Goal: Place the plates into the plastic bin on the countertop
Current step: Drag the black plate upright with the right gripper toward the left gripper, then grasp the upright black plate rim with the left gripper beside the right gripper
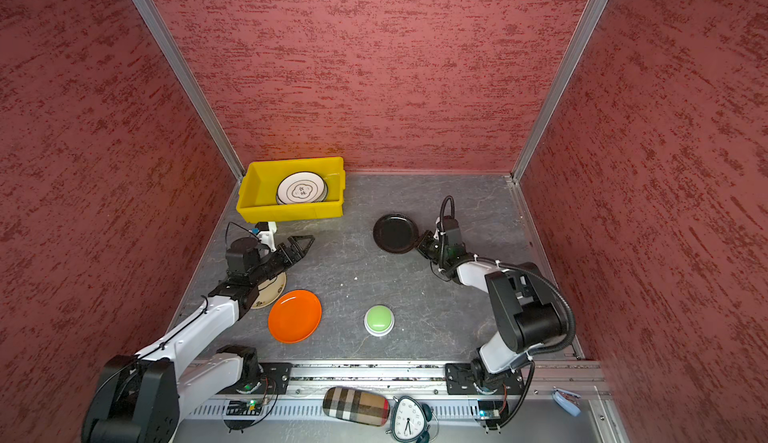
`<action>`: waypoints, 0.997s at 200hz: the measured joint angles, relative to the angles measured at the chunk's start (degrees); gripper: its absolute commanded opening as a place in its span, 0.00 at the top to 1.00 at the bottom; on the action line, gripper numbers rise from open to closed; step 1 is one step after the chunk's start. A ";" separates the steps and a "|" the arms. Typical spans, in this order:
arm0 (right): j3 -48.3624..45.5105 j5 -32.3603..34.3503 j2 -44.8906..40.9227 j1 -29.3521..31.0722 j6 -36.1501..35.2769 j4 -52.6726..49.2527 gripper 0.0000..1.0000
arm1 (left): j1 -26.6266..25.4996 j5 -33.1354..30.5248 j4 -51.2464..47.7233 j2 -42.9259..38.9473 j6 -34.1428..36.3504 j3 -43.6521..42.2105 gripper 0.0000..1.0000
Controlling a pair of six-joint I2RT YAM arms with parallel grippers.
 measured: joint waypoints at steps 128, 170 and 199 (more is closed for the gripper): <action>2.29 7.26 -2.49 12.26 -0.26 -5.03 1.00 | -10.10 2.03 6.47 6.56 0.04 1.40 0.01; 4.57 7.10 0.96 15.63 0.63 -3.17 1.00 | -10.80 2.08 7.32 8.46 0.50 1.77 0.01; 5.70 6.54 3.34 17.00 1.51 -2.58 1.00 | -11.08 2.54 8.55 10.75 0.44 1.77 0.00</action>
